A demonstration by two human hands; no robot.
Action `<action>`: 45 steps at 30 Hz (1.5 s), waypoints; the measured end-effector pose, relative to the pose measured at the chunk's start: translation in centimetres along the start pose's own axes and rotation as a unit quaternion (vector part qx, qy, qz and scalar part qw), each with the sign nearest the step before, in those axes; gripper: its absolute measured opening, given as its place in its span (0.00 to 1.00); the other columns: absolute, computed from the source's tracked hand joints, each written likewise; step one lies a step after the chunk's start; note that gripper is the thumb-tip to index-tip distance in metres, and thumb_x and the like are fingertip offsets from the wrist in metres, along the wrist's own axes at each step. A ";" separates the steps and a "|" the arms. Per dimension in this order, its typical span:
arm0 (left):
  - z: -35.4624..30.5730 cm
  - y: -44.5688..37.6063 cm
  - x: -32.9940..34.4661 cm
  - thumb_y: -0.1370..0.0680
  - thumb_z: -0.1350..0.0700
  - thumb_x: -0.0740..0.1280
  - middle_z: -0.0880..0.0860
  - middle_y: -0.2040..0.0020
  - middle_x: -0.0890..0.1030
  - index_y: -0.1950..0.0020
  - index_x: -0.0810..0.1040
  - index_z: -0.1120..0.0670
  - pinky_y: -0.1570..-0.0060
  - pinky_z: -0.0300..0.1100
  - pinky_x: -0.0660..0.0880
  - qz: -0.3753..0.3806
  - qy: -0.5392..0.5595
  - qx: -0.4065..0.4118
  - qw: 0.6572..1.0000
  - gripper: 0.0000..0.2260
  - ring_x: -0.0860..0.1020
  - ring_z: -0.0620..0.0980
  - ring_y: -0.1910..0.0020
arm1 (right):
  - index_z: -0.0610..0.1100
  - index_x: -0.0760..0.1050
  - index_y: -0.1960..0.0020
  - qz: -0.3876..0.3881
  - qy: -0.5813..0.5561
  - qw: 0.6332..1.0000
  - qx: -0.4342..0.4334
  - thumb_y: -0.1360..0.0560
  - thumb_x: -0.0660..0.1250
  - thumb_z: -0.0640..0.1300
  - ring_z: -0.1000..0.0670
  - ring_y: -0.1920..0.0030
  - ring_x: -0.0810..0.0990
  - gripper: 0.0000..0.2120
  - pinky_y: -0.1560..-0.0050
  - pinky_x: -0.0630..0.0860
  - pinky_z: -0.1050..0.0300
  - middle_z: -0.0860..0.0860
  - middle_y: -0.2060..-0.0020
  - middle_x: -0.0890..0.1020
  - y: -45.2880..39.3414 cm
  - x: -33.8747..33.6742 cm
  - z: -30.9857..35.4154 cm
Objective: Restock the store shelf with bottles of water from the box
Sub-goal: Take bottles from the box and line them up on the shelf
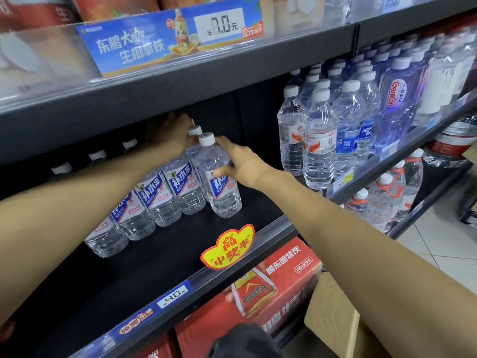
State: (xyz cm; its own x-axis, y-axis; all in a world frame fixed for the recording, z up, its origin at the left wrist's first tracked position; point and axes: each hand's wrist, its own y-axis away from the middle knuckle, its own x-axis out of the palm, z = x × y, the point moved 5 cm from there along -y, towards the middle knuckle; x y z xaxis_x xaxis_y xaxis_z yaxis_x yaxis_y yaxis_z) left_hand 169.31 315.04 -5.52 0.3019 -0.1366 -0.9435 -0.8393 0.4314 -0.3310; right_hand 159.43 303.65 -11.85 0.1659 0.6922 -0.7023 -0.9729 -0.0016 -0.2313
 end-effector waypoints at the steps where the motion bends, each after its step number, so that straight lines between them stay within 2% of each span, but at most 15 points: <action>1: -0.1 0.1 0.0 0.23 0.45 0.67 0.60 0.38 0.76 0.35 0.75 0.53 0.44 0.51 0.69 0.005 -0.004 0.001 1.000 0.20 0.73 0.60 0.38 | 0.45 0.61 0.27 0.001 0.002 1.000 0.003 0.25 0.69 0.39 0.40 0.44 0.79 0.30 0.44 0.78 0.43 0.41 0.42 0.79 0.0 -0.1 0.1; 5: 0.0 0.9 0.2 0.22 0.43 0.64 0.60 0.37 0.75 0.31 0.72 0.50 0.47 0.49 0.67 0.023 -0.009 0.012 1.000 0.21 0.72 0.60 0.38 | 0.44 0.62 0.28 0.018 0.013 1.000 0.015 0.26 0.70 0.39 0.39 0.43 0.79 0.29 0.44 0.78 0.43 0.40 0.42 0.78 0.0 -0.4 0.5; 8: 0.6 1.9 0.5 0.22 0.42 0.63 0.59 0.37 0.75 0.27 0.66 0.47 0.46 0.49 0.71 0.023 -0.006 0.027 0.999 0.24 0.73 0.60 0.38 | 0.44 0.62 0.29 0.026 0.022 0.999 0.016 0.26 0.71 0.39 0.39 0.44 0.80 0.29 0.45 0.79 0.43 0.40 0.42 0.78 -0.1 -0.6 0.5; 11: 0.7 3.0 0.2 0.21 0.47 0.64 0.54 0.34 0.74 0.26 0.66 0.49 0.45 0.49 0.74 -0.022 -0.002 0.066 0.998 0.24 0.73 0.57 0.36 | 0.46 0.61 0.28 0.024 0.010 1.000 0.012 0.26 0.71 0.40 0.39 0.45 0.80 0.30 0.45 0.79 0.43 0.40 0.42 0.79 0.1 -0.3 0.2; 14: 0.9 4.2 -0.1 0.22 0.51 0.65 0.50 0.28 0.70 0.27 0.67 0.49 0.41 0.49 0.71 -0.061 0.006 0.097 0.993 0.23 0.69 0.56 0.32 | 0.50 0.60 0.26 0.002 -0.002 1.000 0.002 0.24 0.69 0.41 0.41 0.44 0.79 0.30 0.44 0.78 0.42 0.43 0.41 0.78 0.5 0.1 0.0; 18: 1.1 6.0 -0.4 0.23 0.56 0.66 0.50 0.28 0.69 0.27 0.68 0.51 0.34 0.47 0.67 -0.090 0.030 0.140 0.986 0.24 0.66 0.54 0.30 | 0.47 0.56 0.22 -0.015 -0.001 1.000 -0.005 0.23 0.67 0.38 0.44 0.32 0.72 0.34 0.32 0.70 0.46 0.45 0.27 0.66 1.6 0.6 0.2; 21: 1.2 7.7 -0.7 0.23 0.55 0.65 0.51 0.29 0.69 0.27 0.68 0.53 0.32 0.47 0.66 -0.078 0.037 0.142 0.986 0.23 0.66 0.54 0.30 | 0.42 0.50 0.21 -0.032 0.009 0.999 0.003 0.23 0.68 0.39 0.44 0.27 0.66 0.38 0.29 0.65 0.49 0.46 0.23 0.57 3.4 0.7 0.7; 25: 1.3 11.3 -1.7 0.22 0.56 0.64 0.52 0.29 0.69 0.27 0.69 0.53 0.33 0.50 0.67 -0.048 0.048 0.136 0.988 0.22 0.67 0.55 0.30 | 0.41 0.56 0.24 -0.107 0.106 0.989 -0.006 0.22 0.67 0.42 0.41 0.31 0.68 0.31 0.36 0.71 0.47 0.45 0.27 0.62 7.3 0.5 2.8; 27: 1.8 13.6 -2.6 0.22 0.57 0.64 0.51 0.29 0.69 0.30 0.71 0.54 0.33 0.50 0.68 -0.037 0.047 0.143 0.988 0.20 0.69 0.55 0.31 | 0.42 0.60 0.27 -0.111 0.156 0.981 -0.026 0.22 0.66 0.42 0.41 0.35 0.69 0.26 0.42 0.73 0.46 0.45 0.31 0.65 9.2 1.0 4.6; 29: 2.6 16.2 -3.6 0.22 0.57 0.64 0.52 0.30 0.71 0.32 0.73 0.54 0.36 0.49 0.70 -0.042 0.036 0.144 0.988 0.18 0.70 0.56 0.33 | 0.43 0.62 0.28 -0.088 0.190 0.977 -0.040 0.21 0.65 0.43 0.41 0.36 0.69 0.24 0.43 0.74 0.45 0.45 0.33 0.66 10.8 1.8 6.7; 34: 5.3 22.8 -5.9 0.21 0.52 0.62 0.52 0.39 0.76 0.36 0.75 0.52 0.46 0.52 0.75 -0.044 -0.006 0.128 0.991 0.14 0.74 0.55 0.39 | 0.42 0.66 0.32 -0.041 0.266 0.959 -0.084 0.20 0.63 0.47 0.41 0.33 0.67 0.20 0.36 0.67 0.51 0.44 0.35 0.70 14.0 4.6 12.6; 39: 7.6 28.2 -7.7 0.21 0.53 0.63 0.52 0.43 0.77 0.38 0.75 0.53 0.58 0.46 0.73 -0.069 -0.040 0.148 0.986 0.13 0.75 0.53 0.41 | 0.40 0.63 0.32 -0.021 0.306 0.946 -0.105 0.20 0.62 0.47 0.41 0.36 0.69 0.20 0.43 0.70 0.50 0.43 0.36 0.70 16.9 7.8 16.9; 42: 9.0 30.8 -8.4 0.21 0.51 0.63 0.50 0.42 0.77 0.37 0.74 0.51 0.57 0.47 0.76 -0.070 -0.028 0.127 0.989 0.13 0.75 0.53 0.41 | 0.39 0.64 0.34 -0.003 0.311 0.944 -0.112 0.20 0.62 0.47 0.42 0.36 0.70 0.19 0.41 0.69 0.51 0.43 0.36 0.71 17.8 9.6 18.9; 45: 10.3 33.5 -8.5 0.21 0.51 0.63 0.50 0.43 0.78 0.38 0.75 0.51 0.57 0.49 0.76 -0.064 -0.014 0.104 0.992 0.12 0.76 0.53 0.42 | 0.39 0.65 0.35 0.023 0.314 0.944 -0.102 0.20 0.62 0.47 0.42 0.35 0.69 0.18 0.40 0.72 0.47 0.43 0.37 0.72 18.2 11.3 20.5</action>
State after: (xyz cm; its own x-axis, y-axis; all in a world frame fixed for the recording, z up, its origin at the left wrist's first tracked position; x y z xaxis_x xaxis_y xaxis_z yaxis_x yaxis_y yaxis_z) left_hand 143.33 339.86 -8.40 0.4151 -0.1782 -0.8922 -0.6824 0.5875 -0.4348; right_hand 140.30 326.25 -10.15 0.2499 0.1236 -0.9603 -0.9409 -0.2032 -0.2710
